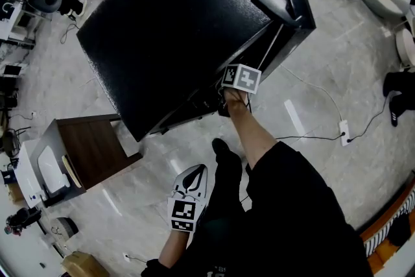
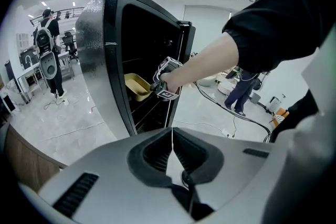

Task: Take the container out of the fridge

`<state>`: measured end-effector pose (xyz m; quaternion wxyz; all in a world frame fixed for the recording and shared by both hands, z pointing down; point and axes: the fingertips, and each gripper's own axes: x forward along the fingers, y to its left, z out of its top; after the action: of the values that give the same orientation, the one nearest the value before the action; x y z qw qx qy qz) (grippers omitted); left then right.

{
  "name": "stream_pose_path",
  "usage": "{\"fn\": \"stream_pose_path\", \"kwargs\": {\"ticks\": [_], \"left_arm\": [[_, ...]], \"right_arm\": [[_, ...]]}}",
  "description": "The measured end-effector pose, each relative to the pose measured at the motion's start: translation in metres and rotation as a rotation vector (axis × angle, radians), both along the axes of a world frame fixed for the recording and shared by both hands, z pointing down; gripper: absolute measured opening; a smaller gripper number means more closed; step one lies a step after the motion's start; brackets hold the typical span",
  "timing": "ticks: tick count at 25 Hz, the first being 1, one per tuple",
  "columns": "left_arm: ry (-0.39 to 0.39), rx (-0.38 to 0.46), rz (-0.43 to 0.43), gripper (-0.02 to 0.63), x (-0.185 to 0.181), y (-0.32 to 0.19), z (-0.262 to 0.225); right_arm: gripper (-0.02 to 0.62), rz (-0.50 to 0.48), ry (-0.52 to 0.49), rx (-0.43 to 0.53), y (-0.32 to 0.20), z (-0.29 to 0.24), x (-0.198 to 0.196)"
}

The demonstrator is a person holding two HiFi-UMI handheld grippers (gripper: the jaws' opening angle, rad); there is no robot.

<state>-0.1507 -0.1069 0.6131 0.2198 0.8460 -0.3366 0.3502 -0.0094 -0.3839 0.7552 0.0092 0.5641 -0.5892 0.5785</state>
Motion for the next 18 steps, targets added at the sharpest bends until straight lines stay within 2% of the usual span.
{"fn": "stream_pose_path", "kwargs": {"ticks": [5, 18], "left_arm": [[0.001, 0.003, -0.005, 0.014, 0.001, 0.002, 0.000], [0.023, 0.034, -0.010, 0.014, 0.022, 0.008, -0.002]], "right_arm": [[0.044, -0.008, 0.041, 0.010, 0.006, -0.007, 0.003], [0.044, -0.054, 0.058, 0.010, 0.041, -0.028, 0.019]]}}
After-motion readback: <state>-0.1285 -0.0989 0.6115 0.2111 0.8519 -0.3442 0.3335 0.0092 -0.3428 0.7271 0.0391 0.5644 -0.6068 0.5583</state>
